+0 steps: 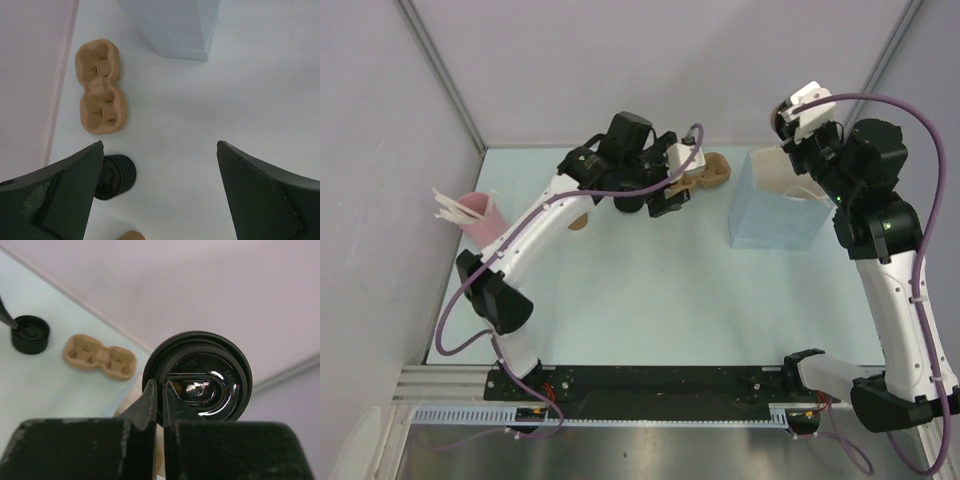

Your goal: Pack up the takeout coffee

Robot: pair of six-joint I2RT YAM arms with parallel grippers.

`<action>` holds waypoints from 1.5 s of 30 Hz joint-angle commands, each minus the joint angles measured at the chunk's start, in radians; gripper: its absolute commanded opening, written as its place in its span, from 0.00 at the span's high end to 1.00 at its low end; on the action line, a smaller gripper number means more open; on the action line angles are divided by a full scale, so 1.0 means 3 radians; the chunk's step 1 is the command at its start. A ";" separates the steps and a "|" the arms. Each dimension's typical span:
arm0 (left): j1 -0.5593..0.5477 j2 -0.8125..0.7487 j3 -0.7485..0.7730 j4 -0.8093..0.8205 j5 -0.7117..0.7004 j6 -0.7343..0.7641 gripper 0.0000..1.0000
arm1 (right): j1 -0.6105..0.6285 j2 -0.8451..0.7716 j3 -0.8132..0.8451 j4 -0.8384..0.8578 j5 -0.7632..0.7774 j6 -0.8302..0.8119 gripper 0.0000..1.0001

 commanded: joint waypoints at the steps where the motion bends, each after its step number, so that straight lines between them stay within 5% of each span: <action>1: -0.0262 0.0185 0.0453 0.0025 -0.0438 0.0229 0.00 | -0.0297 -0.0221 -0.0151 0.0475 0.0329 0.0161 1.00; 10: -0.0707 0.0118 -0.0073 0.1375 -0.0412 0.0791 0.00 | -0.0727 -0.0406 -0.0361 0.0608 0.0233 0.0283 1.00; 26: -0.1122 0.0936 0.0397 0.1897 -0.0510 0.1461 0.00 | -0.1197 -0.0442 -0.0479 0.0618 -0.0054 0.0452 1.00; 34: -0.1147 0.1248 0.0678 0.2113 -0.0541 0.1323 0.00 | -0.1233 -0.0477 -0.0509 0.0516 -0.0069 0.0437 1.00; 38: -0.1147 0.1310 0.0791 0.1908 -0.0403 0.1313 0.09 | -0.1233 -0.0467 -0.0540 0.0496 -0.0095 0.0432 1.00; 45: -0.1147 0.1427 0.1117 0.2071 -0.0126 0.0639 0.07 | -0.1233 -0.0477 -0.0647 0.0526 -0.0105 0.0422 1.00</action>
